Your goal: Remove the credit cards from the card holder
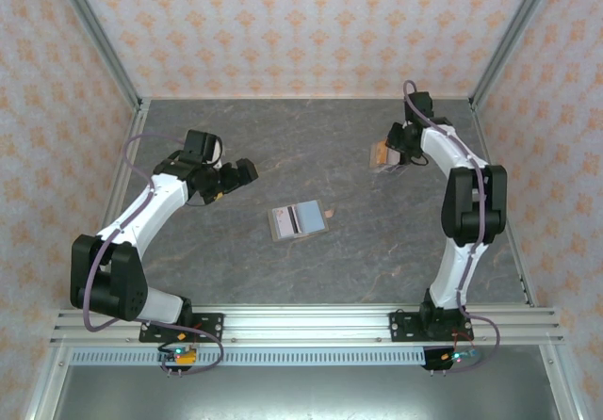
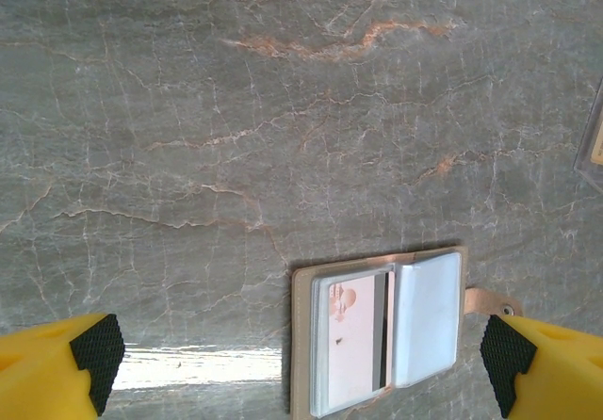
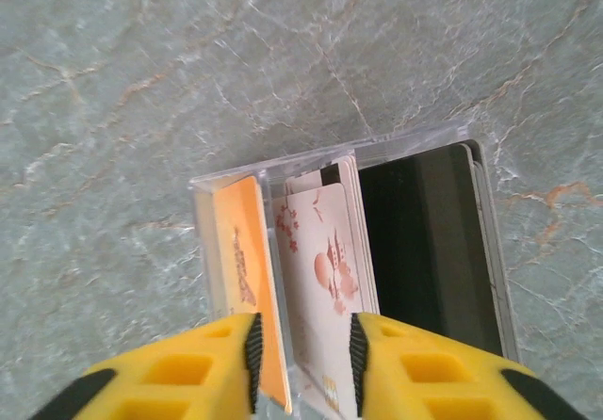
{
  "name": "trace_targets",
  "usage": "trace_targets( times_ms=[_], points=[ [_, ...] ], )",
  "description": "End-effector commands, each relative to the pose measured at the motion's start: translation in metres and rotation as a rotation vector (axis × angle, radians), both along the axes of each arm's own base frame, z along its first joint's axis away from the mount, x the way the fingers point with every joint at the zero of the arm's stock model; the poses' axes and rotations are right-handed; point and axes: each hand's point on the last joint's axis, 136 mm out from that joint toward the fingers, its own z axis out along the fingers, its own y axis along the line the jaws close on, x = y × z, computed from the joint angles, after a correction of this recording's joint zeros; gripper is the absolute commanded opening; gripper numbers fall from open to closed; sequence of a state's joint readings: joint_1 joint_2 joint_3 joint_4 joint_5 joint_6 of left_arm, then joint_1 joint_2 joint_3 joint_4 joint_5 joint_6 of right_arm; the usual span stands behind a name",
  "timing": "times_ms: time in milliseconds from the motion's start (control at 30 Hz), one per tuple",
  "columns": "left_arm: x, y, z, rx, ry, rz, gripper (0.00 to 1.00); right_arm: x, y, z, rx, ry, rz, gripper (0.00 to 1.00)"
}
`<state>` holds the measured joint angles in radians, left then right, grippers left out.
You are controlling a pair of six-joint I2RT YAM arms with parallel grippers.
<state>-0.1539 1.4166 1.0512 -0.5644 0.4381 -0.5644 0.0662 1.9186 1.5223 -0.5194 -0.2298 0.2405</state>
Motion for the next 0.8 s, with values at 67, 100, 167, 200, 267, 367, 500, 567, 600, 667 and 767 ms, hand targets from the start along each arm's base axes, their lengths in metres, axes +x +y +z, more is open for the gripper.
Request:
trace_targets(
  times_ms=[67,100,167,200,267,367,500,567,600,667,767],
  points=[
    [-0.004,0.007,-0.006,-0.004,0.030,0.058,1.00,-0.033,0.012,0.037,0.054,-0.022,-0.003,0.46],
    [-0.005,0.009,-0.006,0.002,0.031,0.067,1.00,-0.040,0.020,0.039,0.058,-0.017,0.013,0.49],
    [-0.005,0.012,-0.007,0.014,0.036,0.080,1.00,-0.056,0.039,0.041,0.052,0.002,0.058,0.53],
    [-0.005,0.013,-0.008,0.022,0.039,0.086,1.00,-0.065,0.051,0.042,0.048,0.011,0.091,0.54],
    [-0.007,0.016,-0.011,0.039,0.047,0.098,1.00,-0.082,0.079,0.041,0.046,0.023,0.155,0.57],
    [-0.008,0.022,-0.017,0.062,0.059,0.119,1.00,-0.111,0.132,0.039,0.042,0.036,0.279,0.59],
    [-0.013,0.029,-0.026,0.082,0.077,0.155,1.00,-0.149,0.198,0.023,0.019,0.077,0.432,0.60],
    [-0.014,0.032,-0.028,0.083,0.079,0.171,1.00,-0.164,0.224,0.009,0.008,0.110,0.484,0.60],
    [-0.016,0.033,-0.029,0.085,0.080,0.176,1.00,-0.171,0.236,0.003,0.011,0.121,0.511,0.59],
    [-0.018,0.035,-0.030,0.092,0.079,0.187,1.00,-0.182,0.257,-0.011,0.020,0.152,0.552,0.57],
    [-0.021,0.034,-0.033,0.083,0.084,0.185,1.00,-0.190,0.278,-0.030,0.089,0.207,0.588,0.51]
  ],
)
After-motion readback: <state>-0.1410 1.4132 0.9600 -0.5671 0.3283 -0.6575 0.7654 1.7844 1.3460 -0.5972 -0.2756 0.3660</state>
